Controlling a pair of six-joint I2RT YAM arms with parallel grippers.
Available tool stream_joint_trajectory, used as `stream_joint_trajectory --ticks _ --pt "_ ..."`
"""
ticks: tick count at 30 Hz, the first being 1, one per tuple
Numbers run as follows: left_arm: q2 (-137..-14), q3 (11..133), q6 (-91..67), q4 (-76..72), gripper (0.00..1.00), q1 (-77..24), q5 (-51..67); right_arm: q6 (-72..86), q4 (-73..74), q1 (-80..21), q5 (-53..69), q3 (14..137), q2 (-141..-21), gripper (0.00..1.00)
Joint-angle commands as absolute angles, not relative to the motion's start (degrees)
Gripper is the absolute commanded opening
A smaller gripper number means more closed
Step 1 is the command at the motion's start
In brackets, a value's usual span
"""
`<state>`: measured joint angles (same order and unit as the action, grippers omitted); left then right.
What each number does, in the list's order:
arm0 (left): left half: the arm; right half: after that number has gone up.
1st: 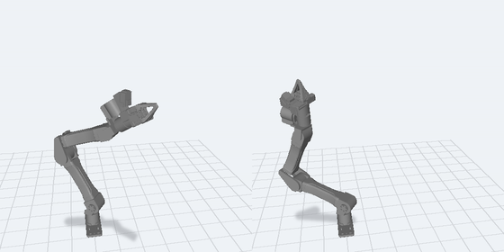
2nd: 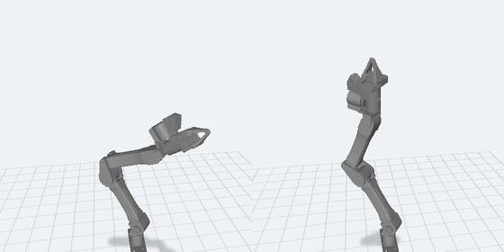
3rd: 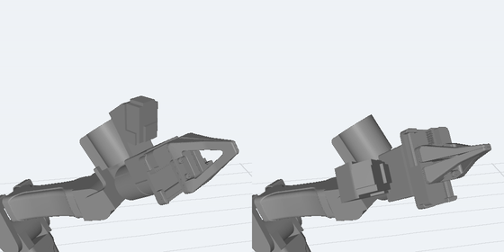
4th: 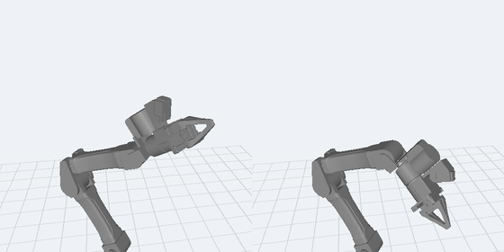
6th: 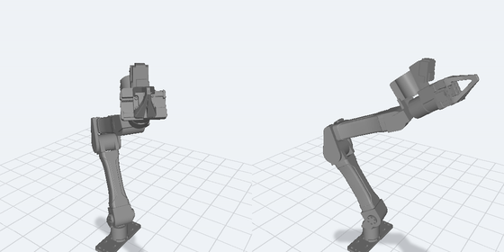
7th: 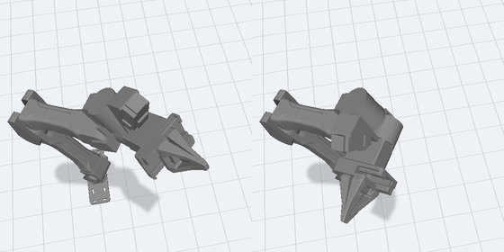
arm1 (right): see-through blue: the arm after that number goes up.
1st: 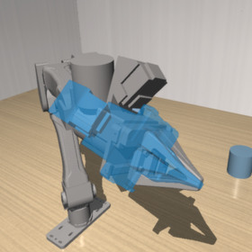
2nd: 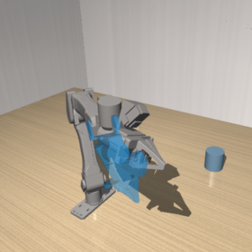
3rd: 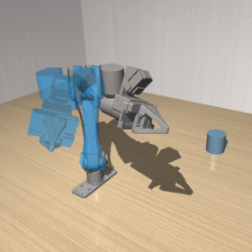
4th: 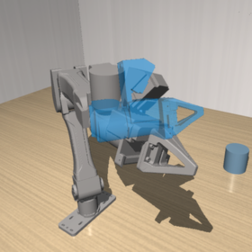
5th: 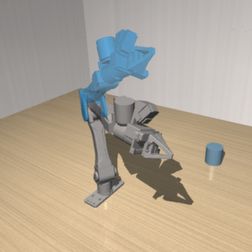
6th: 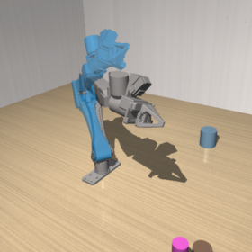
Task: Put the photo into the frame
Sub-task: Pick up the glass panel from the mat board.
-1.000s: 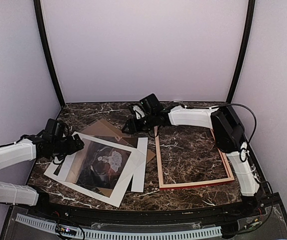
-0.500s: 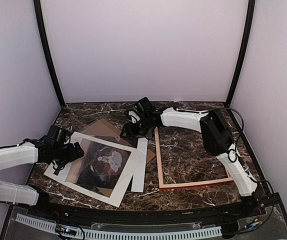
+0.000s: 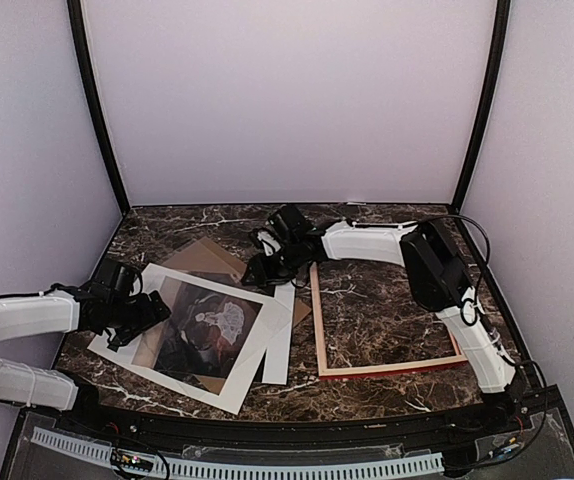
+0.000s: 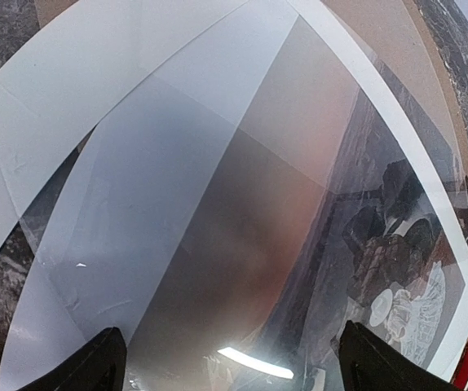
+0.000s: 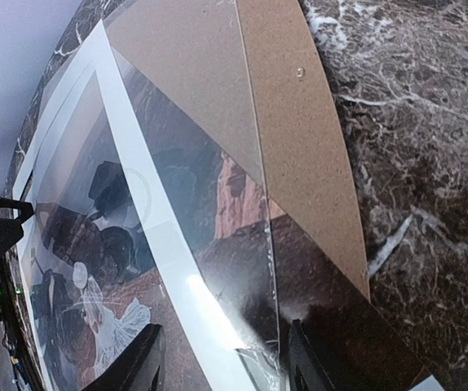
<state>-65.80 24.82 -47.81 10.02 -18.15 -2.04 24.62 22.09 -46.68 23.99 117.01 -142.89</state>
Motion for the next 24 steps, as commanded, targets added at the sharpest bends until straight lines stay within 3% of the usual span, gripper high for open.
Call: stream_joint_trajectory --ticks 1,14,24 --pt "-65.8 22.1 -50.9 9.2 0.93 -18.0 2.7 26.1 21.7 -47.3 22.4 109.9 -139.6 0.51" --pt "-56.2 20.8 -52.2 19.7 0.95 -18.1 -1.8 28.4 19.4 -47.6 22.2 106.3 -138.0 0.50" --pt "-58.0 19.8 -52.6 17.9 0.97 -18.1 1.4 28.7 19.4 -47.9 22.7 106.4 -138.5 0.51"
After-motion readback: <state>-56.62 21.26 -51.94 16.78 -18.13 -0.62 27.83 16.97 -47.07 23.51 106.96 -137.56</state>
